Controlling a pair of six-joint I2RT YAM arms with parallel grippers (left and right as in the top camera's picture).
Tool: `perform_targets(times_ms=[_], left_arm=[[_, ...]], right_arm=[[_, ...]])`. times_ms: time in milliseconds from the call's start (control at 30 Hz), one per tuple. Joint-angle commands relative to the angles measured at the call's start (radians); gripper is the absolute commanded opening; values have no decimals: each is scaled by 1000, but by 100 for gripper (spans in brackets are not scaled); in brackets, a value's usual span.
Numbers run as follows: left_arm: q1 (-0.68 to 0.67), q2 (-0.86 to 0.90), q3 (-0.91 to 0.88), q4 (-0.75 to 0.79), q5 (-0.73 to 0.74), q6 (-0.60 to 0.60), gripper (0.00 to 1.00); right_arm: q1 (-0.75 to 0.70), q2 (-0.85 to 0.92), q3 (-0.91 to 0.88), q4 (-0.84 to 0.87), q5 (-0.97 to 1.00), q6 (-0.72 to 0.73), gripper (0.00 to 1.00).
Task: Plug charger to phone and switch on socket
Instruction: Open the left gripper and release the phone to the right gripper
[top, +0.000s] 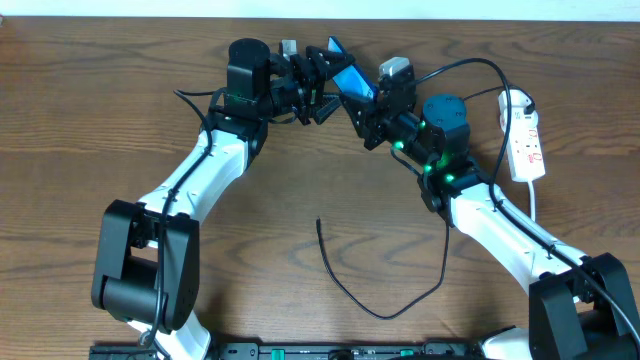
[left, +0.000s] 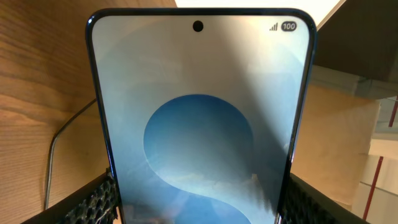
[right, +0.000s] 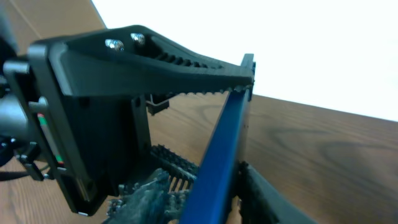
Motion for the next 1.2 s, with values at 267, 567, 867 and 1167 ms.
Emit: perform_targets(times_ms=[267,567,867,1167], left_arm=[[0,-29,7,16,1,-8,7],[0,-29,7,16,1,-1,7],[0,-29,7,16,1,-1,8],[0,-29,7,16,1,-1,8]], right_arm=[[9,5,21,3,0,0,22],[9,5,21,3,0,0,15],[9,5,21,3,-3,0,1],[9,5,21,2,-3,24,1]])
